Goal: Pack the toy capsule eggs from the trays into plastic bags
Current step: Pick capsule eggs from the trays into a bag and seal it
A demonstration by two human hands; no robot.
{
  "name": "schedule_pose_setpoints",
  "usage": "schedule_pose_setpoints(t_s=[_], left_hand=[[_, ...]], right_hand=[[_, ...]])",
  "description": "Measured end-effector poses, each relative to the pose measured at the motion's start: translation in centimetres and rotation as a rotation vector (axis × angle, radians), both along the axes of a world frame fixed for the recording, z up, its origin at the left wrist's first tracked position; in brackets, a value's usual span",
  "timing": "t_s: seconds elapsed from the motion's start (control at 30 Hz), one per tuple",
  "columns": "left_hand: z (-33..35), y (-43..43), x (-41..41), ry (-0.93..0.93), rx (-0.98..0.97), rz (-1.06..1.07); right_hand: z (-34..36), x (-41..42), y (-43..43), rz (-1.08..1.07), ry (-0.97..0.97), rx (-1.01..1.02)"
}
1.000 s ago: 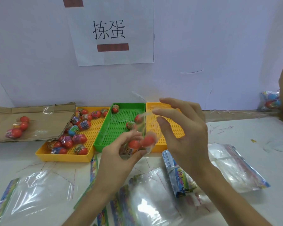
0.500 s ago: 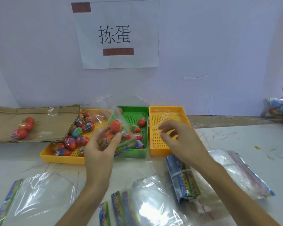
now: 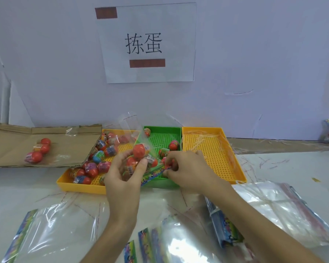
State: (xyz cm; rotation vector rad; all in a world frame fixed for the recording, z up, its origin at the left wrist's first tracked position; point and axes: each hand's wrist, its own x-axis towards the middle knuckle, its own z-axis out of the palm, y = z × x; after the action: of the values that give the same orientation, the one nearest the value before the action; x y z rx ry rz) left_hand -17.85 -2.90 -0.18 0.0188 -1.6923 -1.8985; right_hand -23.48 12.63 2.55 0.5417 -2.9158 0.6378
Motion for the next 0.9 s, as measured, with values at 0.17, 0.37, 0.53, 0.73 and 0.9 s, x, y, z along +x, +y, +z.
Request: schedule_pose_setpoints(t_s=[0.17,0.37,0.53,0.73,0.9], left_hand=[[0.2,0.5,0.5,0.016,-0.042,-0.04],[0.3,1.2,1.2,0.018,-0.114,-0.107],[0.4,1.3,1.3,0.037,-0.168,-0.116],[0.1,1.2,0.9,0.032,-0.194,-0.095],[0.0,1.0,0.6,0.031,-0.178,-0.112]], right_hand=[[2.5,-0.1,1.8,-0.147,0.098,-0.425],[11.0,0.5,1.9,0.092,0.076,-0.826],[13.2,1.9,1.1,0.351,0.088,-0.71],[11.6,1.3,0.5,0.264,0.259,-0.375],[10.1,0.9,-0.9,0.28,0.16,-0.24]])
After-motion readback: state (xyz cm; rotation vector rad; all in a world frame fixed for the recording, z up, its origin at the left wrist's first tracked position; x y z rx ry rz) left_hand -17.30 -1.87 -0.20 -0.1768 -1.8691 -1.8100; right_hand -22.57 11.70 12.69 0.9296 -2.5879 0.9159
